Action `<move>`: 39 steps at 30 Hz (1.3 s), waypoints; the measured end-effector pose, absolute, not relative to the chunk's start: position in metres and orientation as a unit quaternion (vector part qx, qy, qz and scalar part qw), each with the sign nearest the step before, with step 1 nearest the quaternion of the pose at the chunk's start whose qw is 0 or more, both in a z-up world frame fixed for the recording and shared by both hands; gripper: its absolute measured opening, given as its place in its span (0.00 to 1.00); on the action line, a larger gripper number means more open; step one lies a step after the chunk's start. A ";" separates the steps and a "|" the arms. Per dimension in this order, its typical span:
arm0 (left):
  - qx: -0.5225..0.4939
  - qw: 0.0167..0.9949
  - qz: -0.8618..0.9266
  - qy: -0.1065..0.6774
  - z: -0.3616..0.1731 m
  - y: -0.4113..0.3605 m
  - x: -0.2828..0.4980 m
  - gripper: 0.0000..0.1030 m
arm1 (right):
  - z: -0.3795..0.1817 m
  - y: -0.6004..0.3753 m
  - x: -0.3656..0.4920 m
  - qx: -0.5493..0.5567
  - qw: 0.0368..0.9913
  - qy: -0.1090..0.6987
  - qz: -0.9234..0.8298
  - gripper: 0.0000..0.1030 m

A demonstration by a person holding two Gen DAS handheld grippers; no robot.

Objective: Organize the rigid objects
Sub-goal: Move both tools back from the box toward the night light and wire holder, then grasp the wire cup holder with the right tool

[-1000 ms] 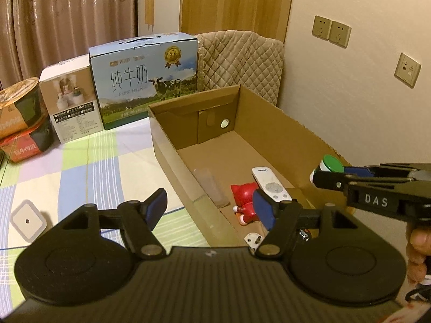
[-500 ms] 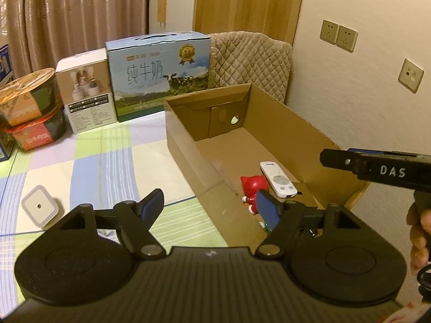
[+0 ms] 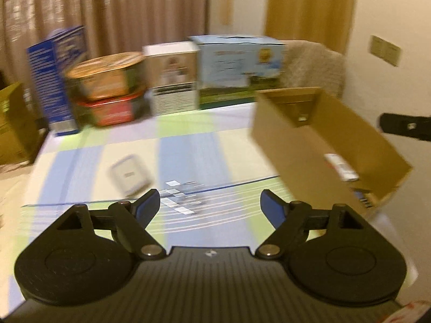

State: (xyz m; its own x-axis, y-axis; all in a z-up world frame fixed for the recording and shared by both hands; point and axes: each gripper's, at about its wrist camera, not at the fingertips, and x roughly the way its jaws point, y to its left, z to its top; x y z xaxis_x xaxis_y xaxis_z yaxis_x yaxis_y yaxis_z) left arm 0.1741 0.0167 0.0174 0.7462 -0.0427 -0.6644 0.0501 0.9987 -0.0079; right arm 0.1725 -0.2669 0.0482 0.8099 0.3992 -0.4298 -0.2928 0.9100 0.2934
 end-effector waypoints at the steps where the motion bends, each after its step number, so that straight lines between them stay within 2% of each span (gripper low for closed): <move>1: 0.004 0.934 -0.015 0.356 0.017 0.028 0.172 0.77 | 0.049 -0.258 0.171 0.104 0.944 0.248 0.192 0.57; 12: -0.004 0.932 0.053 0.359 -0.002 0.126 0.161 0.83 | 0.021 -0.165 0.183 0.041 0.930 0.266 0.249 0.66; 16: 0.005 0.932 0.050 0.359 -0.014 0.143 0.170 0.89 | -0.004 -0.140 0.194 0.012 0.923 0.276 0.267 0.68; 28: 0.028 0.926 0.014 0.377 -0.072 0.169 0.219 0.90 | -0.099 -0.076 0.246 -0.080 0.898 0.287 0.323 0.68; 39: 0.026 0.921 0.003 0.388 -0.104 0.182 0.247 0.90 | -0.152 -0.046 0.293 -0.127 0.878 0.305 0.346 0.68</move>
